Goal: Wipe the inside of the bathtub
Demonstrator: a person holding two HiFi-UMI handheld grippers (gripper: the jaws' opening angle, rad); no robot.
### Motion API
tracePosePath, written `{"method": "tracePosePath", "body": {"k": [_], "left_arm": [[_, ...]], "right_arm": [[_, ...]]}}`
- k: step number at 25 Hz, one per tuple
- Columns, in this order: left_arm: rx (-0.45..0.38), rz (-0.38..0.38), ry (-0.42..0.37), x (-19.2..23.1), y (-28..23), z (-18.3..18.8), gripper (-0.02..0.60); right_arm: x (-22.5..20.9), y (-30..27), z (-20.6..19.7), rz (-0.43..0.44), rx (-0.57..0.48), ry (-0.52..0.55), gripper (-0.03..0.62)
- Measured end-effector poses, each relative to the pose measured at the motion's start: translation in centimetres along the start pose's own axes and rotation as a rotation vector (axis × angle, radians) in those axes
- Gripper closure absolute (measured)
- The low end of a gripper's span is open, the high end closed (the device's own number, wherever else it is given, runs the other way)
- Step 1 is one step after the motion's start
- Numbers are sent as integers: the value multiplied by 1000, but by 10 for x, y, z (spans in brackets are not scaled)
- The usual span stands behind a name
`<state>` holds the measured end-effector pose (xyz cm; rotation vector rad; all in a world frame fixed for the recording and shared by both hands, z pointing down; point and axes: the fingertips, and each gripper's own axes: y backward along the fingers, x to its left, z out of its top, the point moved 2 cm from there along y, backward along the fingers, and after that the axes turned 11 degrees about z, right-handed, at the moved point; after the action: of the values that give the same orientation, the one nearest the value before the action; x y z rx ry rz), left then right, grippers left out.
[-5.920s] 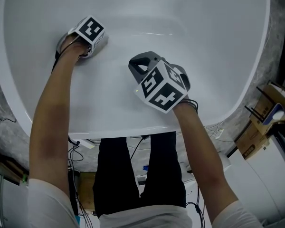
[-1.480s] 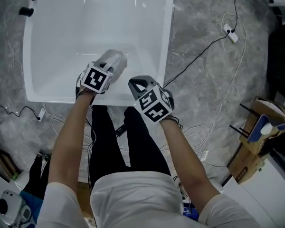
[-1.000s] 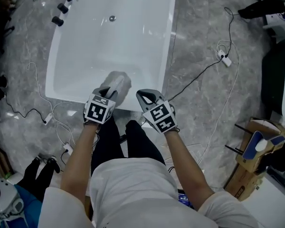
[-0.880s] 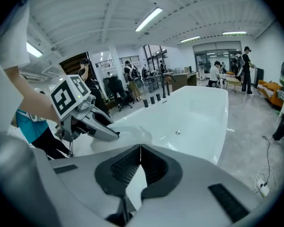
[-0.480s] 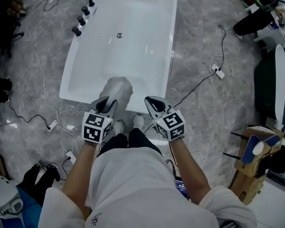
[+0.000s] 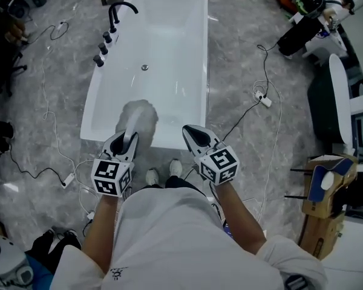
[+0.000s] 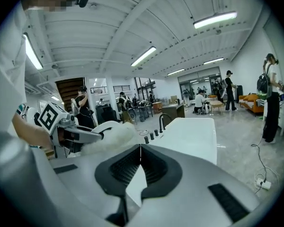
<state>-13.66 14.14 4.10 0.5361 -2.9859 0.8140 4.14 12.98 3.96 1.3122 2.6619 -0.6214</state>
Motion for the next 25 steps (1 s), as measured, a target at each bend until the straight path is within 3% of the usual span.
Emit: {"method": "tracePosePath", "body": {"k": [12, 17, 25], "left_arm": [[-128, 31, -35, 12, 34, 14, 483], [-154, 50, 11, 10, 39, 15, 483], [-163, 47, 7, 3, 42, 13, 483]], "right_arm": [[18, 28, 23, -71, -74, 48, 574], [14, 41, 23, -89, -103, 43, 574], [14, 53, 18, -106, -108, 45, 574]]}}
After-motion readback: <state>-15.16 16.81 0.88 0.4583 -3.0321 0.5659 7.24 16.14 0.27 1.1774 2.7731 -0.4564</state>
